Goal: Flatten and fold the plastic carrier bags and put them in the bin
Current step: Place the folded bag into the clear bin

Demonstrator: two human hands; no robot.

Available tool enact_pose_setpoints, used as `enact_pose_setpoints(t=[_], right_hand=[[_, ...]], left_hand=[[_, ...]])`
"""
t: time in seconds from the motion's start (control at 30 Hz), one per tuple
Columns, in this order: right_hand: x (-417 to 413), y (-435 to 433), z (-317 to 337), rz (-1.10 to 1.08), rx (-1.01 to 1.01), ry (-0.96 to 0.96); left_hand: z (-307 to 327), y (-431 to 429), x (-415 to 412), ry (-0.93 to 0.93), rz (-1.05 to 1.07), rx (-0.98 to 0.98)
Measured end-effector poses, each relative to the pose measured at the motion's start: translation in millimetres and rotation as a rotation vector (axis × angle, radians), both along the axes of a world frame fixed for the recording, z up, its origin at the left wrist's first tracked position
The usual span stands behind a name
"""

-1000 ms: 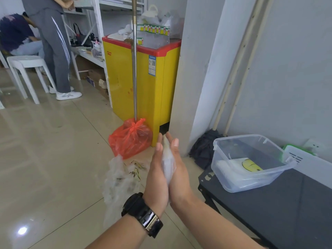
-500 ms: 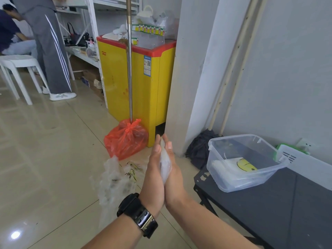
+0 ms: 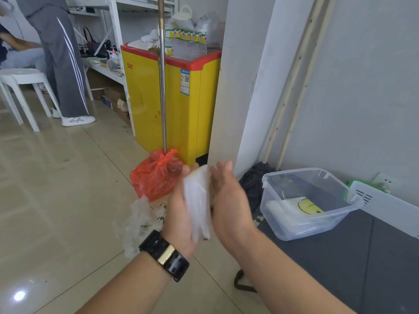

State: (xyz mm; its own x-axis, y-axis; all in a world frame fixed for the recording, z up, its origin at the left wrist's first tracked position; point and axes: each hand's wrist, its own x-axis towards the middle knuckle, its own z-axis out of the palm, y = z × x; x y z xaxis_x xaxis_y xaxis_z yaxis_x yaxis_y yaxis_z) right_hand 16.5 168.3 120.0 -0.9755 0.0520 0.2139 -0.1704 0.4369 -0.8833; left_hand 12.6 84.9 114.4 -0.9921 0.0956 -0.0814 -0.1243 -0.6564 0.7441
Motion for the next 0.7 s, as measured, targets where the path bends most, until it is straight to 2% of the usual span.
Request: enact_pose_setpoints(t=[0.03,0.07,0.1,0.13,0.2,0.27,0.33,0.43,0.57,0.63,0.7], right_hand=[[-15.5,11.0,-12.0,0.029,-0.385,-0.148],[-19.7,18.5,-6.7,0.039,-0.548,-0.245],[-21.9,21.5,-8.1,0.048,-0.572,-0.374],[-18.9,26.0,-2.6,0.055,-0.542,-0.412],[-16.8,35.2,-7.2,0.091,-0.484,-0.484],[-16.1,45.2,-8.5,0.088,-0.471,-0.477],[-17.9,61.1,-4.7,0.027,-0.461,-0.438],[-27.9,103.1,5.3,-0.216,-0.417,-0.256],[-41.1,191.2,6.3,-0.710,-0.163,-0.010],[-43.3,223.4,-1.6,-0.836,-0.015,-0.022],[-44.9,236.1,-7.2,-0.845,0.147,-0.126]], left_hand=[[3.0,-8.1,1.0,-0.004,-0.001,0.084],[2.8,-18.8,2.2,0.090,-0.043,0.125],[-3.8,-21.4,-2.2,0.083,-0.103,0.162],[-1.9,-28.4,-5.5,0.049,-0.152,0.202],[-15.7,-39.6,-15.5,-0.045,-0.164,0.150],[-20.2,-45.8,-23.3,-0.049,-0.119,0.007],[-19.4,-43.8,-21.5,-0.114,-0.234,0.014],[-14.9,-41.0,-15.3,-0.092,-0.308,-0.033],[-16.2,-47.2,-15.3,-0.052,-0.300,-0.080],[-19.3,-47.4,-15.8,-0.037,-0.299,-0.136],[-19.0,-48.4,-15.7,-0.019,-0.296,-0.172]])
